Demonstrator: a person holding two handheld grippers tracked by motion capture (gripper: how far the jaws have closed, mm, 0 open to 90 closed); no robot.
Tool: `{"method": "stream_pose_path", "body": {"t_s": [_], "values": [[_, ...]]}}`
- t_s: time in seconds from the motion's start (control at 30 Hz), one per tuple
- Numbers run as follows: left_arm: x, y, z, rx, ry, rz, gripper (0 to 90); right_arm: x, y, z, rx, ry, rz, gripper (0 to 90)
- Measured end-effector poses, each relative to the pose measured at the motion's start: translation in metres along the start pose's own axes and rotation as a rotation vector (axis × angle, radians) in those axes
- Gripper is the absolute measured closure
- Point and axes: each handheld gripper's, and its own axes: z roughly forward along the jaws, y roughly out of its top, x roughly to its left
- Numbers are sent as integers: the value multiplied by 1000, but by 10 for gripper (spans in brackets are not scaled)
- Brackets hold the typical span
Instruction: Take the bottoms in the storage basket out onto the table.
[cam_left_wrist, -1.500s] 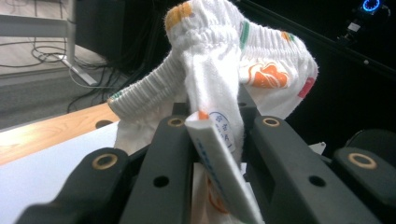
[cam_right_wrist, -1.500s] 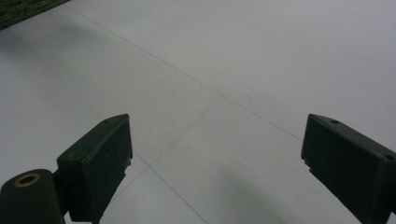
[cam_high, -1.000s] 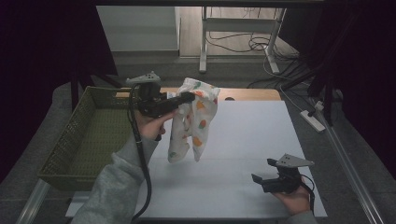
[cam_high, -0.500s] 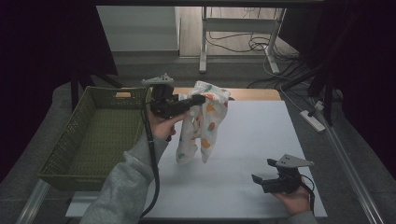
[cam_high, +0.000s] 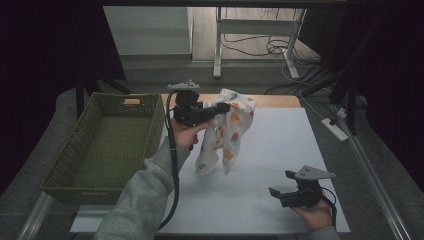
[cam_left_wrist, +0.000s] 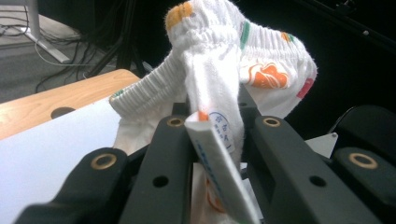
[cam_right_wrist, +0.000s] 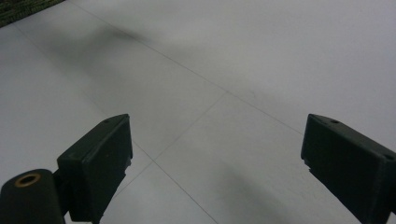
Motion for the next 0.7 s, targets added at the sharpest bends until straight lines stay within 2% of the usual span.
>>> {"method": "stream_pose_path", "body": {"t_s": [0.47, 0.7], "values": [[3, -9, 23, 16, -4, -15, 824, -1, 0, -1, -9, 3, 4, 91], [10, -20, 37, 46, 0, -25, 823, -1, 0, -2, -7, 1, 2, 91]]}}
